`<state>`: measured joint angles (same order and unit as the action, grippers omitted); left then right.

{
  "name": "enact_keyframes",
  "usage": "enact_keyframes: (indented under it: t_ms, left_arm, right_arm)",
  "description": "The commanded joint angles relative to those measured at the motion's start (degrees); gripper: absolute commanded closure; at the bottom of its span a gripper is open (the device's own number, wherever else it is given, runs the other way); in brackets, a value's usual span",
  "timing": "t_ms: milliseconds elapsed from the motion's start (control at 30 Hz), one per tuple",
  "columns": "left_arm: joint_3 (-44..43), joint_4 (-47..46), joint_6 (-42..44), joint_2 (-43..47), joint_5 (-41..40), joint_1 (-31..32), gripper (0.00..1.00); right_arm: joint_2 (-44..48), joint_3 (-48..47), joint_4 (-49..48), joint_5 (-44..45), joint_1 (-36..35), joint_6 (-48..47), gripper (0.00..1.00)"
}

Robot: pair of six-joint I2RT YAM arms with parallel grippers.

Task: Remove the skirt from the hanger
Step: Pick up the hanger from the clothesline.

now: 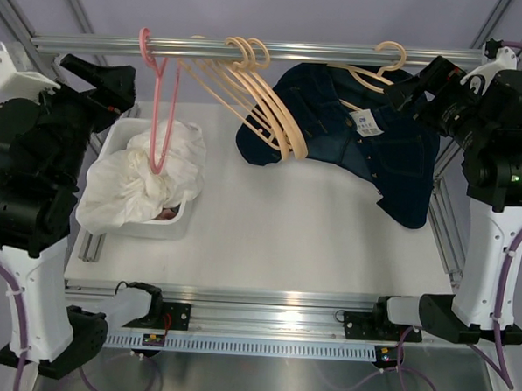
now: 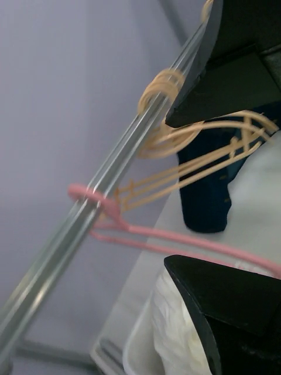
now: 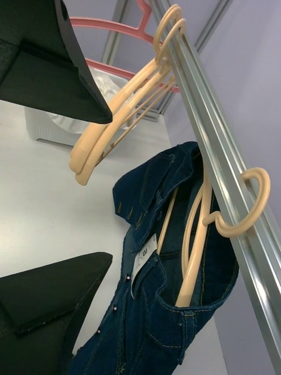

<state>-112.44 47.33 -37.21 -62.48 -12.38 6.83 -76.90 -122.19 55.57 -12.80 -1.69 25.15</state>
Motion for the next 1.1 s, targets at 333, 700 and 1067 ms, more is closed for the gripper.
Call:
enact_keyframes:
  t_ms: [333, 700, 1067]
  left_arm:
    - [-16.91, -10.06, 23.84, -28.12, -10.47, 46.51, 0.08]
    - [-18.52, -27.46, 42.48, -41.93, -8.97, 52.76, 0.04]
    - [-6.57, -27.12, 37.56, -34.38, -3.36, 52.94, 0.03]
  right_arm:
    - [1.4, -2.0, 5.34, 10.58, 1.08, 8.51, 0.01]
    - [0.71, 0.46, 4.11, 7.37, 6.35, 3.42, 0.08]
    - [-4.83, 3.97, -5.46, 10.68, 6.53, -9.31, 0.02]
